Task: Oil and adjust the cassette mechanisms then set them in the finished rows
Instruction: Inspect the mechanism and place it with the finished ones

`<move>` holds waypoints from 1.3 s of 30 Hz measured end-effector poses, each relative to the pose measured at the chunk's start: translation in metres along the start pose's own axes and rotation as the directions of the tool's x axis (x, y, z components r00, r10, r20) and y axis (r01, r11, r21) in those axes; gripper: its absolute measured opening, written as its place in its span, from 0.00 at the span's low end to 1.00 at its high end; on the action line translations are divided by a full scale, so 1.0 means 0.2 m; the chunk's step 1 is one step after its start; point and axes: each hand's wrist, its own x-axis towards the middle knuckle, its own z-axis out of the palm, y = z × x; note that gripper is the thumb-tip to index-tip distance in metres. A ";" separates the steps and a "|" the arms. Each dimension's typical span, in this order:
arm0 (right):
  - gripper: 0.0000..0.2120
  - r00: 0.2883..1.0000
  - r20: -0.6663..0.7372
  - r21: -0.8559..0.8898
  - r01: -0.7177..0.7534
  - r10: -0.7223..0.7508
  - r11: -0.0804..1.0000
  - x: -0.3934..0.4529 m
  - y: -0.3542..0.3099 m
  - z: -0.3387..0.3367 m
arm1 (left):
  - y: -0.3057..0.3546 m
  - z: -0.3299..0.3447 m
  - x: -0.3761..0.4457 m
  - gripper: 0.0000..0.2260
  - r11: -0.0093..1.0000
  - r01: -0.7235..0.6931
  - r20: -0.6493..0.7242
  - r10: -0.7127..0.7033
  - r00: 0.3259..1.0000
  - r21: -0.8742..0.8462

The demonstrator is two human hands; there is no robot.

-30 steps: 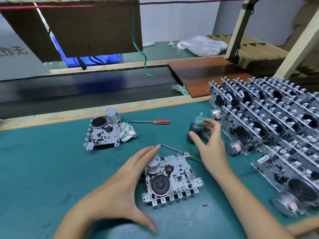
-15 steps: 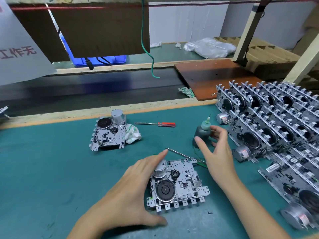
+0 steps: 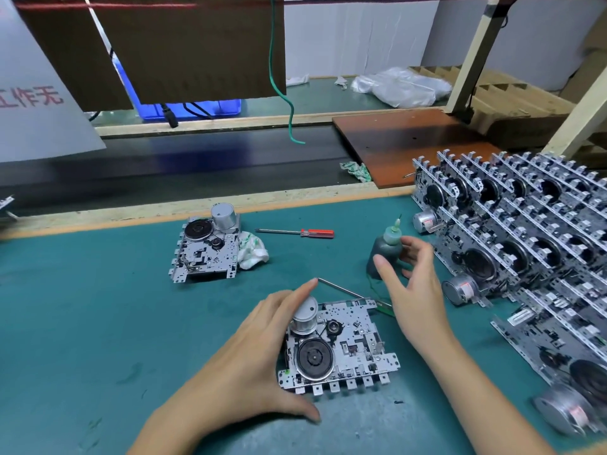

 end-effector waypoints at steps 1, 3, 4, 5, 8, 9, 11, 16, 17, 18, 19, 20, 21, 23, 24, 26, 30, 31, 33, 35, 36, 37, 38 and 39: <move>0.17 1.000 -0.001 0.001 0.000 0.001 1.000 0.00 0.00 0.00 | 0.00 0.00 0.00 0.55 1.000 -0.005 0.002 0.005 1.000 0.015; 0.17 1.000 -0.002 0.003 -0.001 0.001 1.000 0.00 0.00 0.00 | 0.00 0.01 0.00 0.55 1.000 -0.002 0.000 0.002 1.000 0.030; 0.17 1.000 -0.005 0.006 -0.002 0.002 1.000 0.00 0.00 0.00 | 0.00 0.01 0.00 0.55 1.000 0.003 0.001 -0.003 1.000 0.022; 0.17 1.000 -0.009 0.009 -0.003 0.003 1.000 0.00 0.00 0.00 | 0.01 0.00 0.00 0.56 1.000 0.008 0.004 -0.008 1.000 0.007; 0.17 1.000 -0.010 0.010 -0.008 0.008 1.000 0.00 0.00 0.00 | 0.03 0.01 0.01 0.58 1.000 -0.004 -0.029 0.004 1.000 0.004; 0.17 1.000 -0.009 0.011 -0.010 0.010 1.000 0.00 0.00 0.00 | 0.03 0.01 0.01 0.57 1.000 -0.015 -0.055 0.017 0.998 0.023; 0.17 1.000 -0.006 0.011 -0.011 0.012 1.000 0.00 0.00 0.00 | 0.05 0.02 0.01 0.52 0.996 -0.046 -0.098 0.053 0.994 0.078; 0.17 1.000 -0.003 0.016 -0.015 0.015 1.000 0.00 -0.01 0.00 | 0.04 0.01 0.02 0.52 0.994 -0.046 -0.081 0.054 0.995 0.102; 0.17 1.000 -0.005 0.016 -0.015 0.015 1.000 0.00 -0.01 0.00 | 0.03 0.01 0.02 0.54 0.995 -0.044 -0.053 0.049 0.997 0.095; 0.17 1.000 -0.006 0.018 -0.016 0.016 1.000 0.00 -0.01 0.00 | 0.02 0.01 0.01 0.55 0.994 -0.043 -0.030 0.046 0.998 0.098; 0.17 1.000 -0.007 0.019 -0.017 0.017 1.000 0.00 -0.01 0.00 | 0.02 0.02 0.01 0.54 0.994 -0.041 -0.020 0.044 0.999 0.102; 0.17 1.000 -0.009 0.018 -0.017 0.017 1.000 0.00 -0.01 0.00 | 0.01 0.02 0.01 0.54 0.994 -0.037 -0.018 0.039 0.999 0.099; 0.16 1.000 -0.009 0.016 -0.017 0.017 1.000 0.00 -0.01 0.00 | 0.01 0.02 0.01 0.54 0.996 -0.028 -0.016 0.030 0.999 0.087; 0.16 1.000 -0.010 0.013 -0.019 0.019 1.000 0.00 -0.01 0.00 | 0.01 0.02 0.01 0.55 0.997 -0.021 -0.014 0.022 1.000 0.071; 0.16 1.000 -0.010 0.010 -0.020 0.020 1.000 0.00 -0.01 0.00 | 0.01 0.02 0.01 0.55 0.996 -0.025 -0.017 0.027 1.000 0.081; 0.16 1.000 -0.011 0.007 -0.022 0.022 1.000 0.00 -0.01 0.00 | 0.01 0.02 0.01 0.55 0.995 -0.034 -0.020 0.036 0.999 0.096; 0.17 1.000 -0.011 0.007 -0.027 0.027 1.000 0.00 0.00 0.00 | 0.02 0.03 0.00 0.57 0.999 -0.018 -0.022 0.018 1.000 0.036; 0.17 0.999 -0.015 0.013 -0.030 0.031 0.999 0.00 0.00 -0.01 | 0.02 0.03 0.00 0.57 1.000 -0.015 -0.032 0.016 0.999 0.022; 0.16 0.999 -0.036 0.022 -0.035 0.035 0.999 0.00 0.01 -0.02 | 0.02 0.02 0.00 0.56 1.000 -0.015 -0.058 0.015 0.998 0.005; 0.16 0.998 -0.060 0.029 -0.034 0.036 0.999 0.00 0.01 -0.03 | 0.02 0.02 0.01 0.55 1.000 -0.019 -0.068 0.019 0.998 0.002; 0.15 0.997 -0.068 0.028 -0.033 0.035 0.999 0.00 0.01 -0.03 | 0.02 0.02 0.01 0.55 1.000 -0.022 -0.064 0.022 0.998 0.002; 0.15 0.997 -0.071 0.027 -0.033 0.035 0.999 0.00 0.01 -0.03 | 0.02 0.02 0.01 0.55 1.000 -0.026 -0.056 0.027 0.998 0.002; 0.15 0.997 -0.071 0.027 -0.034 0.036 0.999 -0.01 0.01 -0.03 | 0.02 0.02 0.01 0.55 0.999 -0.032 -0.043 0.033 0.999 0.005; 0.15 0.997 -0.071 0.027 -0.035 0.037 0.999 -0.01 0.01 -0.03 | 0.02 0.02 0.00 0.55 0.999 -0.040 -0.026 0.041 0.999 0.013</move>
